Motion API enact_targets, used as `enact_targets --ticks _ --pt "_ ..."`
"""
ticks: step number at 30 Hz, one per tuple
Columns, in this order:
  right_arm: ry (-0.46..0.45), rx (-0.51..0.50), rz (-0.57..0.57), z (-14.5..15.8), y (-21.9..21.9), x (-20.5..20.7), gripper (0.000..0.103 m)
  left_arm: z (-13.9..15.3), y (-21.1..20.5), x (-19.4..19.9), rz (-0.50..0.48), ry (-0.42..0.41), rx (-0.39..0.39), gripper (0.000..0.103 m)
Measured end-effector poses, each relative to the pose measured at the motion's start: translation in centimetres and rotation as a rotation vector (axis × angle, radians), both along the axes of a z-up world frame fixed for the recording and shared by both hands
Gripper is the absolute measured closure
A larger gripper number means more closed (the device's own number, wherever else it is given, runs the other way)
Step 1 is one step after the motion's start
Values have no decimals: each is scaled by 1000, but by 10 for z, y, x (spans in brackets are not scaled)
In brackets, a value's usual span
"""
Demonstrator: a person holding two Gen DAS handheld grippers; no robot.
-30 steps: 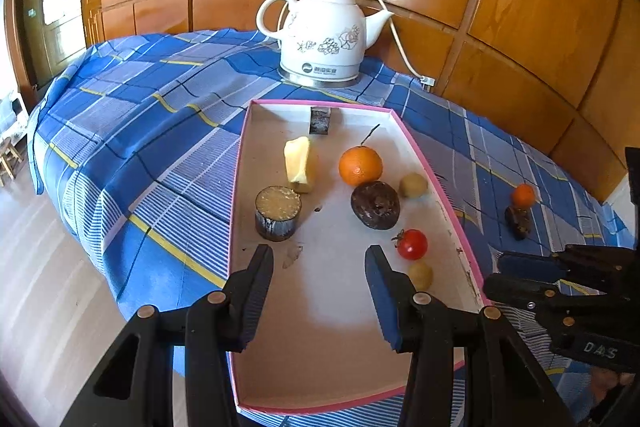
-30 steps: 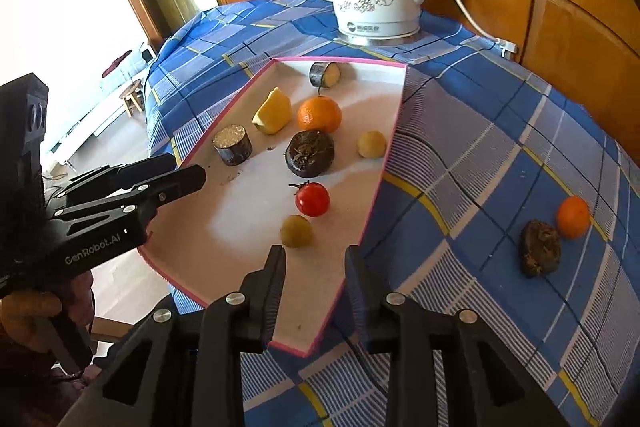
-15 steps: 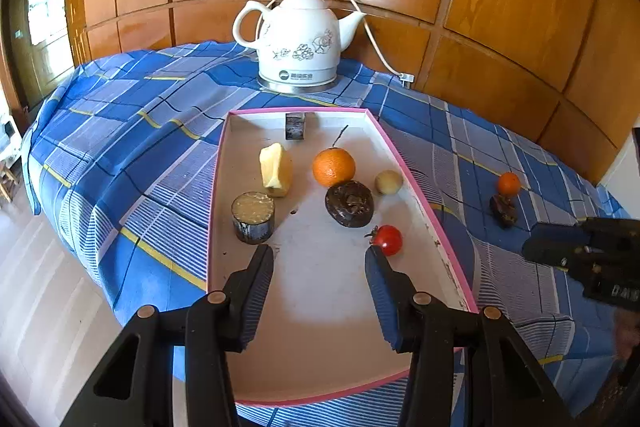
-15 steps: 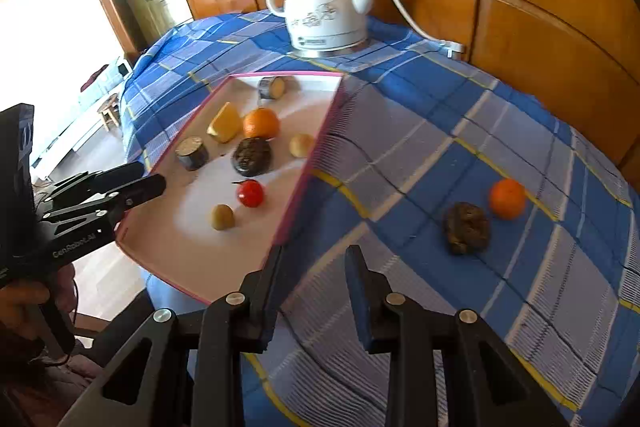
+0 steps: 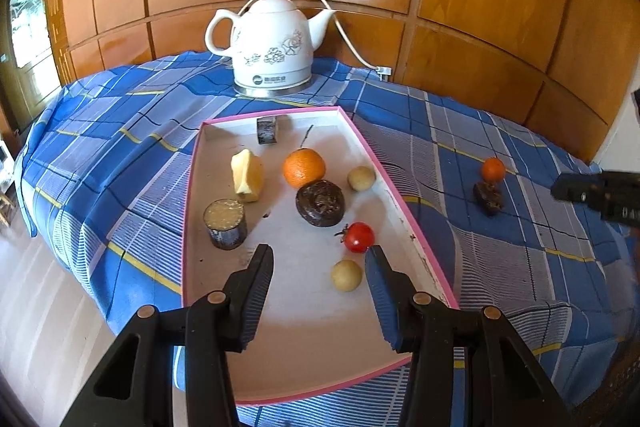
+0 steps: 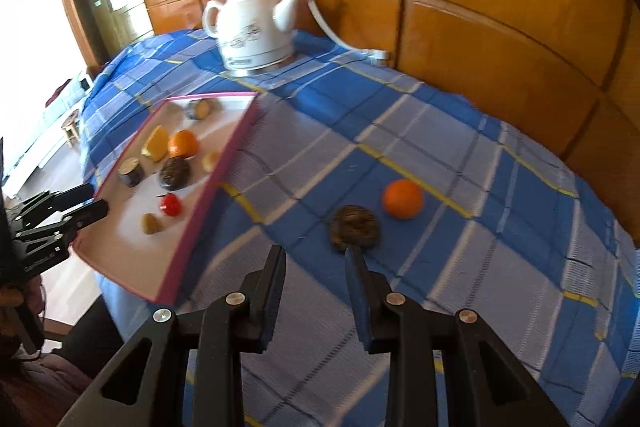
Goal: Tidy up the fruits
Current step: 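Move both tools back toward the loose orange and dark brown fruit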
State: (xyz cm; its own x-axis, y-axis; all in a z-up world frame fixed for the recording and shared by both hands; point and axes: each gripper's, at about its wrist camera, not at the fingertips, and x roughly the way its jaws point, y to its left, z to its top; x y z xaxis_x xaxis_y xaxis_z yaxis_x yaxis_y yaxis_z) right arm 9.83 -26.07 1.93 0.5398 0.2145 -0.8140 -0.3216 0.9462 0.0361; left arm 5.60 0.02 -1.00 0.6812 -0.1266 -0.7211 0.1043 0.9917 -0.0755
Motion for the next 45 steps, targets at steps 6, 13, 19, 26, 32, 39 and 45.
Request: enact_targets --ticks 6,13,19,26,32,39,45 --pt "-2 -34 -105 -2 -47 13 72 3 -17 4 -60 2 11 55" --pt "62 59 -360 -33 -124 24 72 10 -59 15 -186 15 28 51" --pt "100 102 -448 -38 -146 29 71 10 -109 34 -317 23 37 35" --pt "111 124 -437 -37 -145 30 70 -7 -170 71 -449 72 62 35" --pt "120 140 -431 -36 -144 33 69 -25 -200 99 -486 130 60 35" --pt "108 134 -418 -32 -141 33 69 -47 -228 127 -494 173 87 35" --pt "108 127 -409 -32 -139 34 69 -65 -234 141 -482 202 90 51"
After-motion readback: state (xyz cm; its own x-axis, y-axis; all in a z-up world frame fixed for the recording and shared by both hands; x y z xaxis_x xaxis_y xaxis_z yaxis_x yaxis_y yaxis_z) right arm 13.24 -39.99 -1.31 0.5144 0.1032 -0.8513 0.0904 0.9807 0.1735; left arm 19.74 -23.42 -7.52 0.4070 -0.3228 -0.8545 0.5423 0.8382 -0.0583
